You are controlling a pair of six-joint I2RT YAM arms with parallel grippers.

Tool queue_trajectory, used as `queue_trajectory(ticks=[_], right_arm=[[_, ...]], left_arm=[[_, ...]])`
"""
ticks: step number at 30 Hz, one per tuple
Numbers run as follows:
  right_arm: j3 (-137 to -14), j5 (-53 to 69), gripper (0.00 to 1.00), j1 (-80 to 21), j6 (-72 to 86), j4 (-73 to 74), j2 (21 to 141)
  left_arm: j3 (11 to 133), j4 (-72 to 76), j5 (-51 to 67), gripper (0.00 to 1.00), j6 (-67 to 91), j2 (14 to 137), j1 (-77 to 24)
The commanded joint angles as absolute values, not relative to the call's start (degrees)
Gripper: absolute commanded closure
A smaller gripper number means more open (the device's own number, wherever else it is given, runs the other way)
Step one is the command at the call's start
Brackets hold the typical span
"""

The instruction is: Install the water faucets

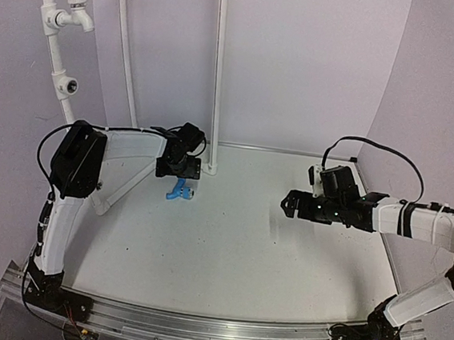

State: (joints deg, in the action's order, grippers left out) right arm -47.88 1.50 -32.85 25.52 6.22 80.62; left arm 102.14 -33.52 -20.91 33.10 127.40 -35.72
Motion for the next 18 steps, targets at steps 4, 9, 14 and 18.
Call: queue_trajectory(ticks=[4, 9, 14, 18], right_arm=[[-47.9, 3.5, 0.02, -33.1, 23.4, 6.0, 80.1], [-49.3, 1.9, 0.02, -33.1, 22.3, 5.7, 81.2], [-50.2, 3.2, 0.02, -33.1, 23.2, 5.3, 81.8], [-50.0, -0.4, 0.02, -33.1, 24.0, 4.2, 83.5]], left_arm=[[106.5, -39.2, -15.7, 0.01, 24.4, 128.9, -34.7], [106.0, -39.3, -12.0, 0.0, 24.3, 128.8, -30.7], [106.1, -38.8, -9.5, 0.0, 22.9, 130.6, -30.1], [105.0, -35.9, -9.2, 0.0, 22.3, 129.1, -30.2]])
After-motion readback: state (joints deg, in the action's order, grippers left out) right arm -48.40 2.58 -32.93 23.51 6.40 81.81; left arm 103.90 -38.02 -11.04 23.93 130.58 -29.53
